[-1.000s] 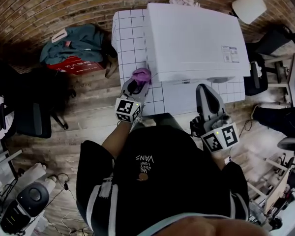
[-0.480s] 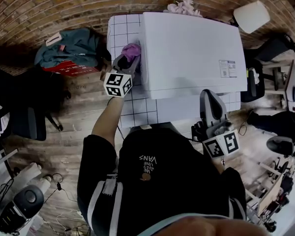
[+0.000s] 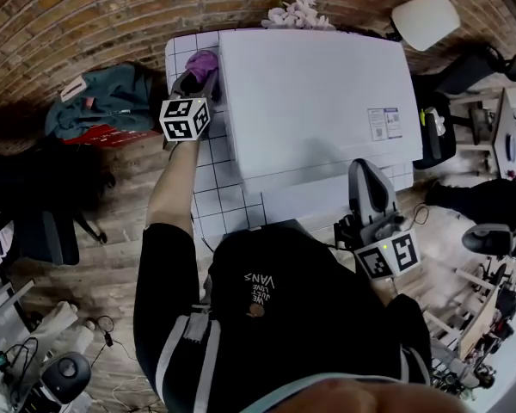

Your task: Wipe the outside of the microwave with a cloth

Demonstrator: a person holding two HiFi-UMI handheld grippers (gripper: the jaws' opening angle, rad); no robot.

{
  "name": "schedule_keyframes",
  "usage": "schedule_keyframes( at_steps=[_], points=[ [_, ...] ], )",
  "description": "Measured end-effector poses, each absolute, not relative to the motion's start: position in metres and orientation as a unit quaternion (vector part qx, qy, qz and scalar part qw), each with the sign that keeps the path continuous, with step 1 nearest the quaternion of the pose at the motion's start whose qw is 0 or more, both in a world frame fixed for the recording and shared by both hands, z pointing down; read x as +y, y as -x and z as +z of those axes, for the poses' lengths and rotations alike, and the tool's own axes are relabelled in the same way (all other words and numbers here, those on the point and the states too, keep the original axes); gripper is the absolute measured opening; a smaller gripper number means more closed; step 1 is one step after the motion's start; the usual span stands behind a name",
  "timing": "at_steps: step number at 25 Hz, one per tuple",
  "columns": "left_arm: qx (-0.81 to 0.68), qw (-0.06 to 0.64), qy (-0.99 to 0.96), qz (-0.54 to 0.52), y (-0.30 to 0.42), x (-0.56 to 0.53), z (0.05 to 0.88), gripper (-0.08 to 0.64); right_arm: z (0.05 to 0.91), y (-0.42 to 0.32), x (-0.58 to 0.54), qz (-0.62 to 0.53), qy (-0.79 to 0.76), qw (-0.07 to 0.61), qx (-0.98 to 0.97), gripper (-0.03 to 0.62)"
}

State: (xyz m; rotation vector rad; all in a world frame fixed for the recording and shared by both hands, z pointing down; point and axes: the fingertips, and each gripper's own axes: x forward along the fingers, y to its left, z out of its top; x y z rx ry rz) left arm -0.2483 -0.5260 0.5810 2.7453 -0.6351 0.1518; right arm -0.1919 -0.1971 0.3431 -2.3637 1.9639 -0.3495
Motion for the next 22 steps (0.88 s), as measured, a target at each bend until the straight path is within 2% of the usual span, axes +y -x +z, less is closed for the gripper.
schedule_keyframes(
  at_steps=[8,22],
  points=[
    [-0.226,0.149,-0.962,0.042,0.265,-0.520,0.561,0.133,0.339,0.194,-0.181,-0.104,0.777,0.040,0.619,-0.003],
    [-0.171,0.092,-0.981,0.008,0.399,-0.383,0.483,0.133,0.347,0.240,-0.120,-0.096,0.793,0.088,0.595,-0.003]
  ],
)
